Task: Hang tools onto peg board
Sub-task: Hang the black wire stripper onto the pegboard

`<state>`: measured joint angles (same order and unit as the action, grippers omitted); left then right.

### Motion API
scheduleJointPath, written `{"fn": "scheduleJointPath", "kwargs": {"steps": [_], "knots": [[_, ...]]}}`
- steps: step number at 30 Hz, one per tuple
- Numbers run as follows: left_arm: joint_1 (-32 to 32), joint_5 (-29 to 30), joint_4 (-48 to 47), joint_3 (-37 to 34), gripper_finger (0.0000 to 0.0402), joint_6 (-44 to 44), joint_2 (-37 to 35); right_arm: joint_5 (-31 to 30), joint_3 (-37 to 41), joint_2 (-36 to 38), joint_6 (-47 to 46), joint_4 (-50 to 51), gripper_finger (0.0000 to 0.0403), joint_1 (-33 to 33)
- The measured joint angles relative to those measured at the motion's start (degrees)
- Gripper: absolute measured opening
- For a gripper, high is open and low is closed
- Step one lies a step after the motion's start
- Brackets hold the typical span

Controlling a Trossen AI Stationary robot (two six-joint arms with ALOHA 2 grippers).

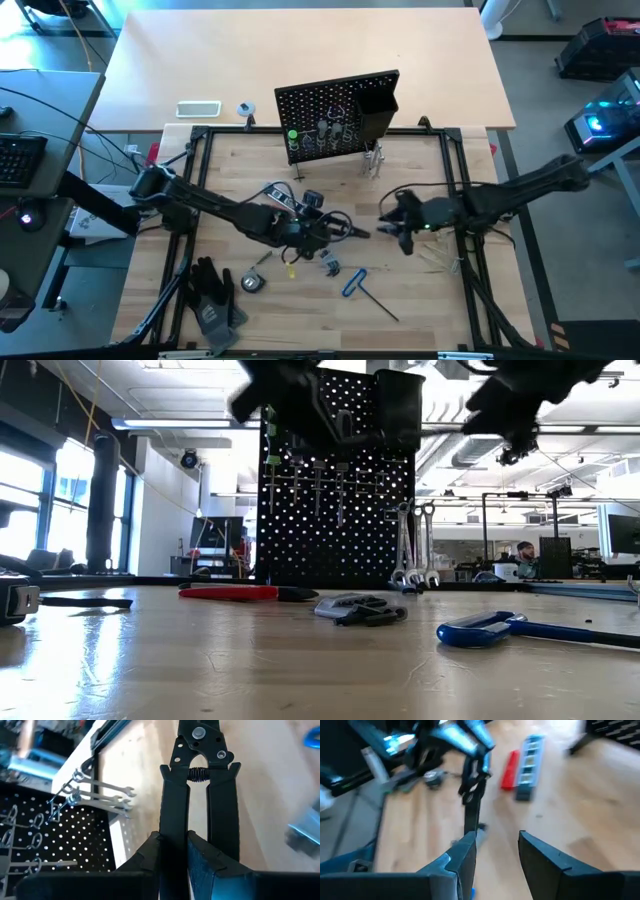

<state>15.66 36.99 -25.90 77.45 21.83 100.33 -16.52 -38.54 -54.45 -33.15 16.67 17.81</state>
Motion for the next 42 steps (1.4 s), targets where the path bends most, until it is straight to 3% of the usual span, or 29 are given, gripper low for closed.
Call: {"fn": "scheduleJointPath", "kwargs": {"steps": [4,11,15,20,24,28,32,35,38,42], "knots": [[-1.1,3.2,6.3,0.0,0.0053,-0.2,3.9,-7.7,0.0,2.9,-3.0,6.3,0.0142,3.9],[-3.1,12.0,17.8,0.0,0.0053,0.2,8.4,-13.5,0.0,1.0,-9.1,15.4,0.0142,9.7],[-4.7,13.3,24.2,0.0,0.0053,0.2,9.7,-19.4,2.4,-0.2,-10.5,11.3,0.0142,13.5],[-6.5,13.1,29.7,0.0,0.0053,-2.2,10.1,-24.3,13.6,-0.3,-11.5,-5.5,0.0142,16.7],[-7.2,12.1,34.0,0.0,0.0053,-2.3,10.5,-32.7,25.8,-1.7,-8.7,-30.4,0.0142,18.7],[-7.1,11.1,37.3,0.0,0.0053,-2.3,10.5,-38.2,33.5,-5.4,7.1,-63.0,0.0142,18.0],[-6.7,11.1,38.0,0.0,0.0053,-2.2,10.5,-36.1,35.0,-8.0,24.2,-84.6,0.0142,16.1],[-6.6,11.2,39.2,0.0,0.0053,-2.2,10.5,-35.8,34.1,-8.3,30.5,-90.2,0.0142,14.9],[-6.3,11.2,39.7,0.0,0.0053,-1.7,10.5,-38.0,33.3,-8.2,30.2,-90.0,0.0142,13.3],[-5.8,11.2,40.3,0.0,0.0053,-0.7,10.5,-35.4,31.9,-8.3,30.5,-89.7,0.0142,11.5]]}}
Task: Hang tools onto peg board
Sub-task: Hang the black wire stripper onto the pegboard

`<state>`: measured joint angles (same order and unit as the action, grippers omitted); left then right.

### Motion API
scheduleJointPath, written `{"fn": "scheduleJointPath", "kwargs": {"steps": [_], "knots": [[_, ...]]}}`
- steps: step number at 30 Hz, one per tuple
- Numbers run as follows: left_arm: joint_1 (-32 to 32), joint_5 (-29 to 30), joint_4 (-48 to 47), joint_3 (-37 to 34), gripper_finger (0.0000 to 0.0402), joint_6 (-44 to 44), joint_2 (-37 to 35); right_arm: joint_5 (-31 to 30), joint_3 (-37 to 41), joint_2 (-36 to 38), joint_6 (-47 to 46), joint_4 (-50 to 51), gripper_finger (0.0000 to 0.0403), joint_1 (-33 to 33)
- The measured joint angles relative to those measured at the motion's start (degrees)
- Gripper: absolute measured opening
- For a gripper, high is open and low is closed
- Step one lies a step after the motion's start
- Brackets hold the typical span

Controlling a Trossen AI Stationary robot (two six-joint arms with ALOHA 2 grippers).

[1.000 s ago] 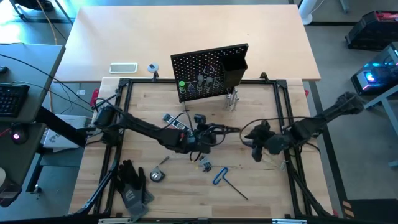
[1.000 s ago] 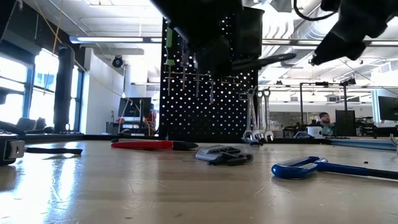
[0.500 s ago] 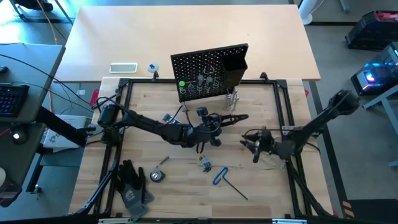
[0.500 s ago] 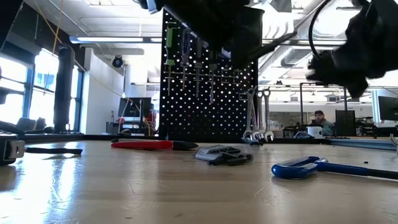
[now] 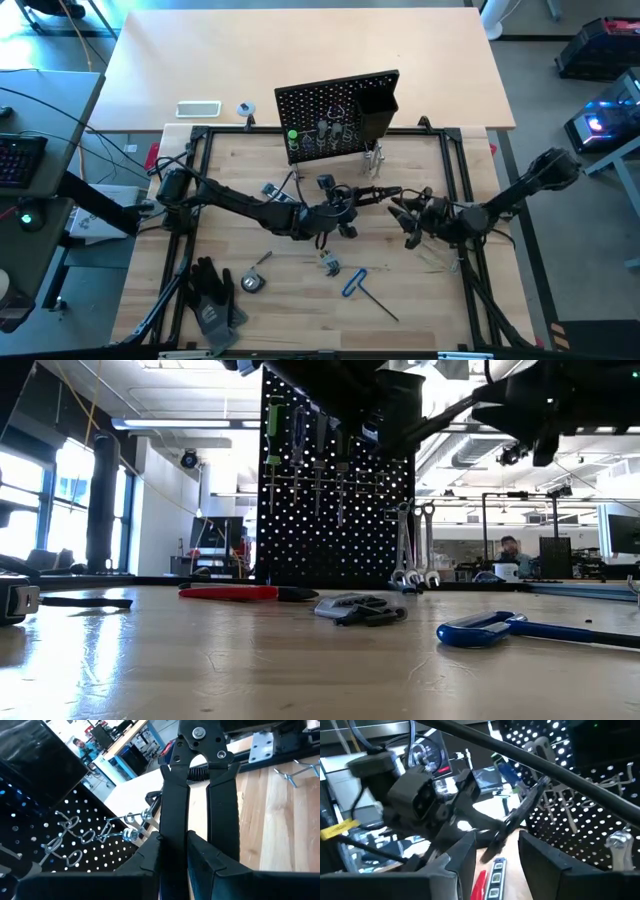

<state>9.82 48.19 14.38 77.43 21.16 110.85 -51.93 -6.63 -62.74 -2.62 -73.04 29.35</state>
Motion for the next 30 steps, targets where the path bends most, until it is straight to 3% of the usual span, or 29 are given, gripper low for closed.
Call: {"fn": "scheduleJointPath", "kwargs": {"steps": [16,19,24,30], "knots": [[1.5,-0.5,0.5,0.0,0.0053,0.0,0.0,4.1,-4.3,0.0,2.8,1.0,0.0136,-6.0],[1.5,-0.5,0.8,0.0,0.0053,0.0,0.0,5.3,-4.3,0.0,1.4,1.4,0.0108,-6.9],[1.5,-0.3,0.7,0.0,0.0051,0.4,0.0,6.6,-4.3,0.0,1.9,1.6,0.0021,-7.3],[1.4,-0.1,0.5,0.0,0.0001,-0.1,0.0,8.0,-4.2,0.0,3.3,2.0,0.0006,-7.2]]}}
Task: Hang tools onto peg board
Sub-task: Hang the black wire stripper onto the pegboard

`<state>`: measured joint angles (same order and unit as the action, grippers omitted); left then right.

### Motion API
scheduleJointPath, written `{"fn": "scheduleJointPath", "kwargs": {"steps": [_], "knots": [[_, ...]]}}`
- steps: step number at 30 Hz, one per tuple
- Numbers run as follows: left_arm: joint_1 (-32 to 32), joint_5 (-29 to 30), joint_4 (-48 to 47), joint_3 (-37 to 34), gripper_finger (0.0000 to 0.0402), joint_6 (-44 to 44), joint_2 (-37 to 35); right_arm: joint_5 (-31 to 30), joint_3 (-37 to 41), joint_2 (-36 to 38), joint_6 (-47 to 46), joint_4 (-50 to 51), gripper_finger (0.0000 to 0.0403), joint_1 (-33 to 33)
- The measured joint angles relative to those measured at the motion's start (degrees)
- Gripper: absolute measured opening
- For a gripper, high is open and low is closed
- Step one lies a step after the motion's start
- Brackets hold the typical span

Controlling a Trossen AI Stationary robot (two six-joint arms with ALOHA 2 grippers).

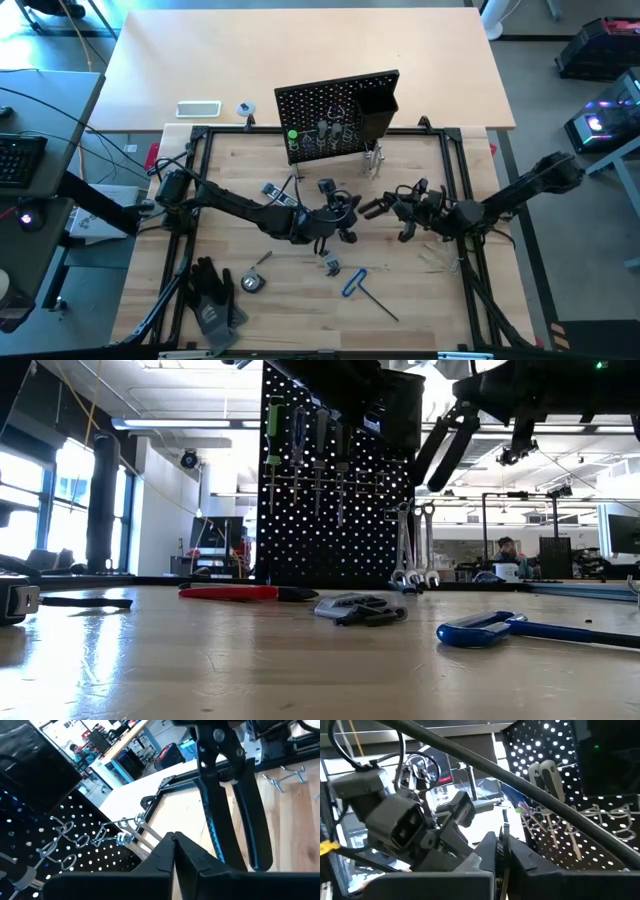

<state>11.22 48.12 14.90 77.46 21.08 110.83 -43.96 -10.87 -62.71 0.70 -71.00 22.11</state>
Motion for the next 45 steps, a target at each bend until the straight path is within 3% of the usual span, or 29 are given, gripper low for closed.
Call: {"fn": "scheduleJointPath", "kwargs": {"steps": [5,9,15,18,26,30,33,38,41,45], "knots": [[-0.3,-0.7,-0.5,0.0,0.0003,0.3,0.0,1.0,0.0,0.0,-0.2,0.1,0.0004,0.0],[-1.3,-6.2,-4.2,0.0,0.0003,-0.2,0.0,2.4,0.0,0.1,-0.2,0.1,0.0003,0.0],[-4.9,-26.1,-11.7,0.0,0.0054,-8.7,-0.1,7.3,0.0,0.2,-1.7,3.3,0.0002,0.0],[-6.7,-33.2,-13.8,0.0,0.0091,-11.1,-0.1,10.4,0.0,0.2,-3.2,5.1,0.0001,-0.5],[-11.1,-55.4,-12.0,0.0,0.0167,-12.4,0.0,21.8,-0.1,5.1,-5.4,14.3,0.0001,-3.4],[-13.6,-58.4,-14.3,0.0,0.0172,-13.5,0.0,22.8,0.0,9.5,-5.7,23.1,0.0001,-5.6],[-15.7,-63.8,-15.1,-0.2,0.0172,-14.0,0.0,24.4,0.0,12.8,-5.7,28.5,0.0001,-7.1],[-17.8,-69.7,-1.9,-4.9,0.0172,-17.8,0.1,30.8,0.0,16.8,-6.0,34.3,0.0,-11.8],[-18.0,-69.2,6.8,-7.5,0.0172,-19.1,0.3,35.8,0.0,17.5,-5.6,34.9,0.0,-15.6],[-18.4,-67.2,9.8,-9.1,0.0172,-19.5,1.4,43.8,0.0,17.3,-5.2,34.9,0.0,-21.4]]}}
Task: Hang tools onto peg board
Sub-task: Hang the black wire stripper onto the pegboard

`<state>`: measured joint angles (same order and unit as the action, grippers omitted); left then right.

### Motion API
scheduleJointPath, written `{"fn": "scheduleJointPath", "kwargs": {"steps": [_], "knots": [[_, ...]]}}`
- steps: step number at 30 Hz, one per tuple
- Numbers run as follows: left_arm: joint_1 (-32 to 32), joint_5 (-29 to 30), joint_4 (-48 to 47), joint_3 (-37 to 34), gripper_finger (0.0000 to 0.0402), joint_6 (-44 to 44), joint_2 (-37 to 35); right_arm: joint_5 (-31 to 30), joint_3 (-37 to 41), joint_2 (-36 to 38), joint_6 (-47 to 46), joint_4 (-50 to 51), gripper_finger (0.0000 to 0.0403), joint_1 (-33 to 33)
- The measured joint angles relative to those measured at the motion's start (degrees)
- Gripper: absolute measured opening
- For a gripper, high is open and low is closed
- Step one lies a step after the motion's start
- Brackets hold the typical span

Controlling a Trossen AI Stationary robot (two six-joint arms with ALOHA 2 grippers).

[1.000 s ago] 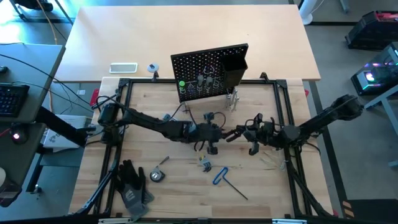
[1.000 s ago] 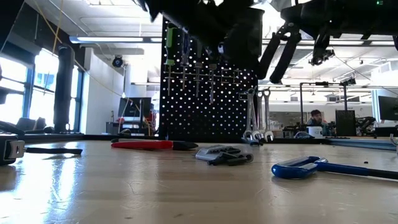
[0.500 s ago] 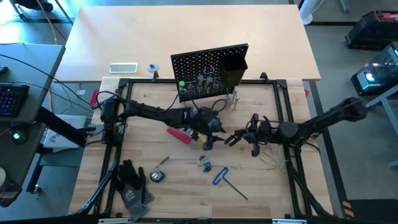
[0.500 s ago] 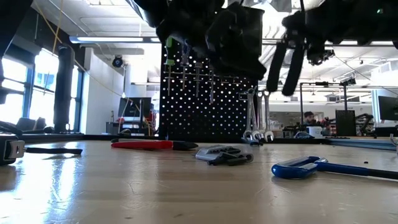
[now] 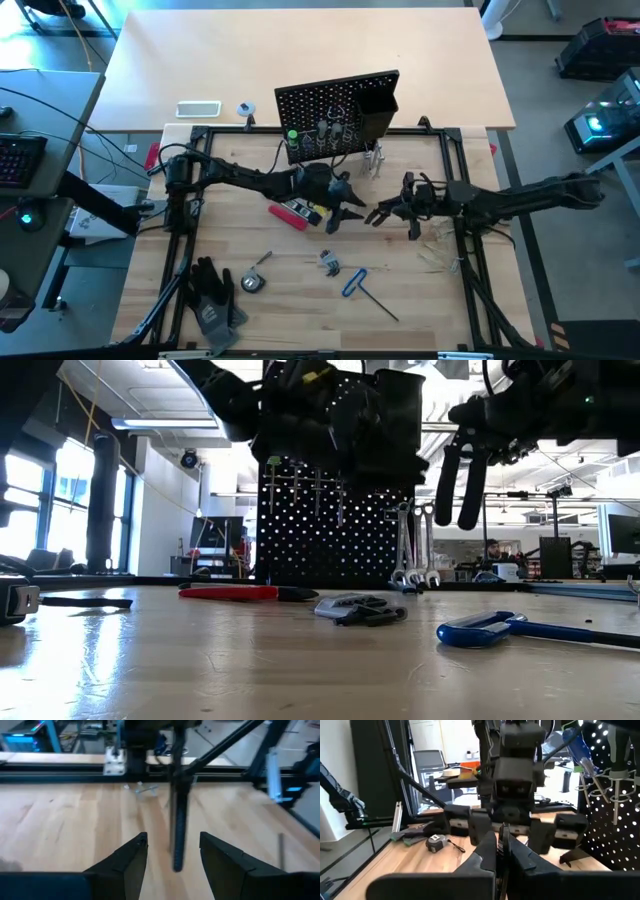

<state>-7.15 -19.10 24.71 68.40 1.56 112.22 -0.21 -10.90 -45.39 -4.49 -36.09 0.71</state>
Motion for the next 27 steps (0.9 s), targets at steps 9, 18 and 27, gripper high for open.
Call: {"fn": "scheduleJointPath", "kwargs": {"steps": [9,18,27], "knots": [[-1.6,-2.0,13.7,-0.1,0.0172,-3.2,8.1,15.8,-3.1,-0.1,2.1,6.4,0.0,-11.7],[-4.6,-6.9,23.0,-0.1,0.0172,-5.4,11.8,25.7,-8.5,-2.1,6.7,13.1,0.0,-21.8],[-5.2,-2.2,29.2,-0.1,0.0172,-4.9,13.8,32.6,-9.8,-10.4,7.4,10.1,0.0,-27.7]]}}
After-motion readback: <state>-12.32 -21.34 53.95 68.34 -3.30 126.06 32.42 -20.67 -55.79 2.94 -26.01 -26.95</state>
